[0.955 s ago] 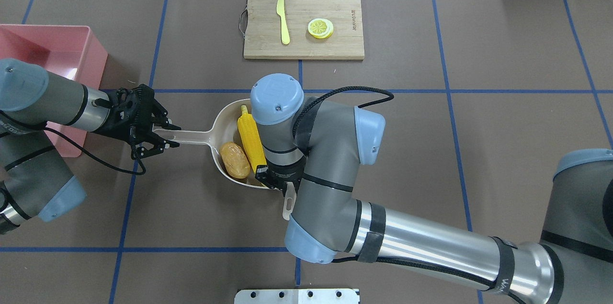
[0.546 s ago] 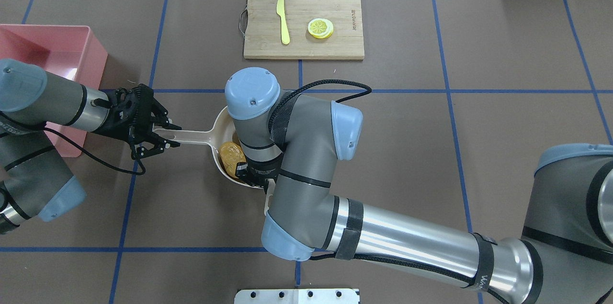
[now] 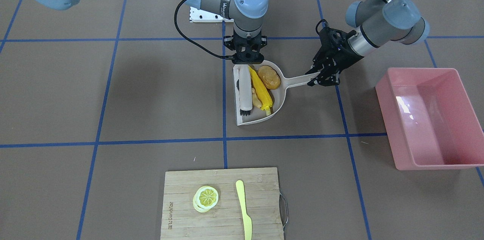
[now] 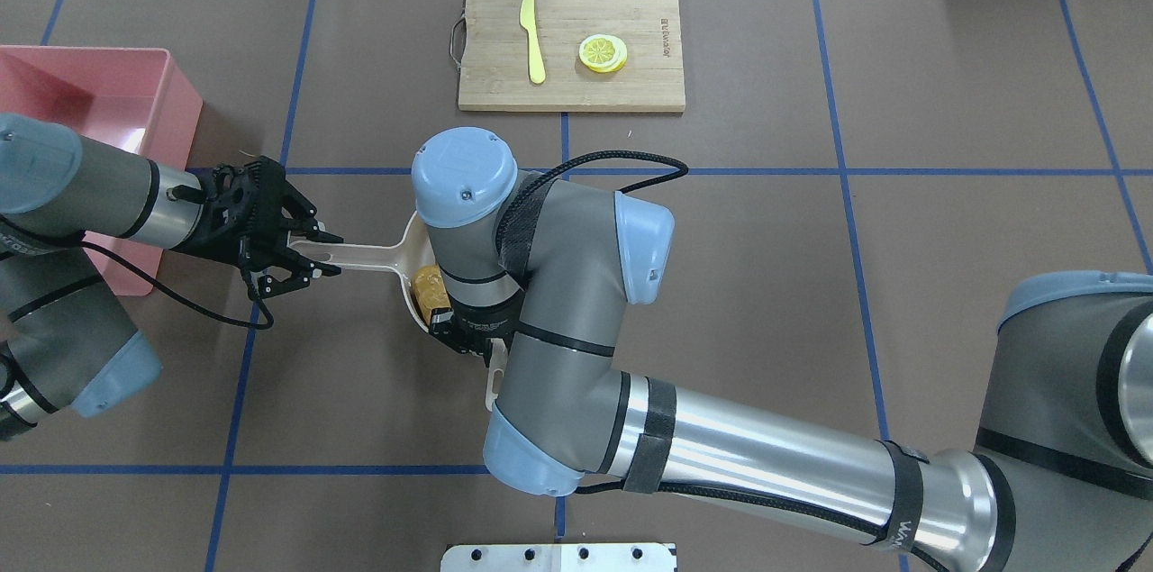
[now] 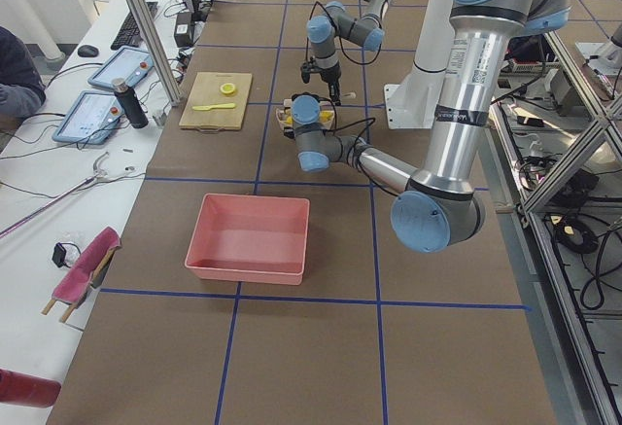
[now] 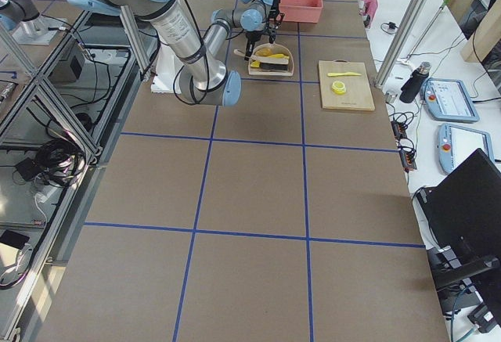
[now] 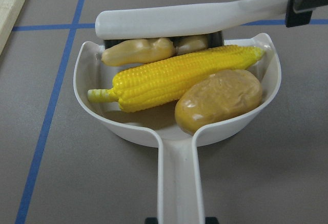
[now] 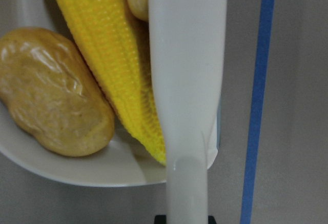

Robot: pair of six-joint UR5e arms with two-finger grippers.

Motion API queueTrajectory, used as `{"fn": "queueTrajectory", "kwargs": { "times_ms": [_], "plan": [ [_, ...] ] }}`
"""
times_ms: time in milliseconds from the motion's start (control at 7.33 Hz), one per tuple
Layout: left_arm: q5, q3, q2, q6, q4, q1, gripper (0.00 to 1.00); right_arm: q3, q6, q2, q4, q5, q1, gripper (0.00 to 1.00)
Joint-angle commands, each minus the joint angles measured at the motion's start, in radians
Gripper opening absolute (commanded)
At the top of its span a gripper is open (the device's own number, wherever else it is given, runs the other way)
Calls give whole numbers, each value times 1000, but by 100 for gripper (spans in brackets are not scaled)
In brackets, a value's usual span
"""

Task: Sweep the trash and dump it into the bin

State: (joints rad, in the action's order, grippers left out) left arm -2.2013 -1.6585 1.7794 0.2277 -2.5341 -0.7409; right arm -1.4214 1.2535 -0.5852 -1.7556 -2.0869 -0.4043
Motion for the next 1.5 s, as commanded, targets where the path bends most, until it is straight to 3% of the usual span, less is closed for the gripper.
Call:
{"fn": "queueTrajectory", "kwargs": {
  "times_ms": [0, 546, 1365],
  "plan": [
    [0, 8, 0, -31, -59, 0, 0, 1, -3, -8, -2, 1, 10, 0],
    [2, 32, 0, -63, -121, 0, 0, 33, -2, -1, -4, 1, 16, 0],
    [3, 32, 2, -83, -138, 0, 0, -5, 12, 10, -11, -27, 13, 0]
  ]
}}
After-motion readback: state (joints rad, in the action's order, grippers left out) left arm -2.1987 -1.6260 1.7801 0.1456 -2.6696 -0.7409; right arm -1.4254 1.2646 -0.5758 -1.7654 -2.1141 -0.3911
